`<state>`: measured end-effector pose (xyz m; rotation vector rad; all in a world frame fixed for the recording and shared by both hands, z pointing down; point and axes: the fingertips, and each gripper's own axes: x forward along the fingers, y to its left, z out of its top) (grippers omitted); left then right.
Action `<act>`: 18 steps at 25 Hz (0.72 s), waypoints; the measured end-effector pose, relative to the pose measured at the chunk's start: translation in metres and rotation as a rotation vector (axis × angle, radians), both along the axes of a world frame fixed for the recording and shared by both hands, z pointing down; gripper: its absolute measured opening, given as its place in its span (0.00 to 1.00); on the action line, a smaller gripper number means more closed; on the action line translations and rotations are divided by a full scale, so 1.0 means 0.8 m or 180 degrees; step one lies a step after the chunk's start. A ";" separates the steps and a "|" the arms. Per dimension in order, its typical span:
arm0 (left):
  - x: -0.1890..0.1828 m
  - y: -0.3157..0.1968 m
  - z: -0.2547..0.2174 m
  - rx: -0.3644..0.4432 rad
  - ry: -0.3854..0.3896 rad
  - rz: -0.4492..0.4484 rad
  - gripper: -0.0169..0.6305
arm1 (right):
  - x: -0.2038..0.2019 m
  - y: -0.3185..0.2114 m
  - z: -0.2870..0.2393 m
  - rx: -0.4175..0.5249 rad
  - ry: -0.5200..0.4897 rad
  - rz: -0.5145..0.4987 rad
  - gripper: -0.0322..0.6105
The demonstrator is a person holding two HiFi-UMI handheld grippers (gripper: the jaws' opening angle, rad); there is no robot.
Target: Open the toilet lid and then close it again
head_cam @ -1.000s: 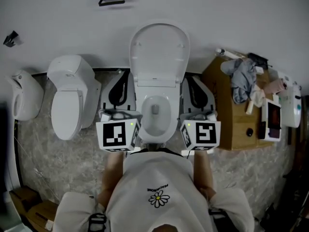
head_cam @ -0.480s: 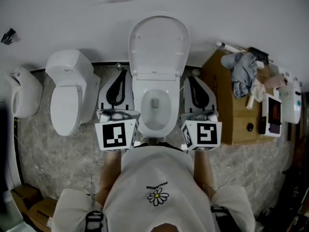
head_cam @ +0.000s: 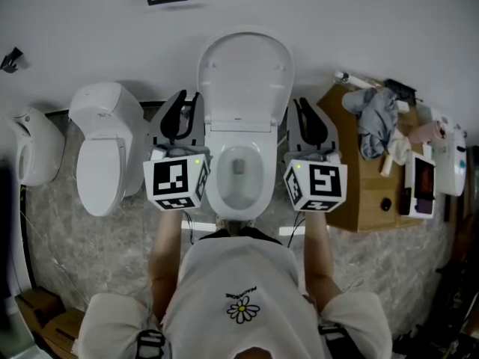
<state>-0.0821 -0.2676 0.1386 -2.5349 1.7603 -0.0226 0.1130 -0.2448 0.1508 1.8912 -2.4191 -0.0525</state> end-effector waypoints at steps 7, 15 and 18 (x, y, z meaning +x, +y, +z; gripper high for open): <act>0.018 -0.116 0.009 0.0019 -0.0349 0.0054 0.28 | 0.023 -0.123 0.015 -0.0201 -0.0012 -0.0051 0.27; 0.044 -0.259 0.099 -0.0326 -0.0861 0.0050 0.37 | 0.055 -0.271 0.096 -0.0666 0.0566 0.0151 0.30; 0.049 -0.299 0.135 -0.0540 -0.0893 0.0075 0.37 | 0.048 -0.300 0.130 -0.0853 0.0803 0.0102 0.30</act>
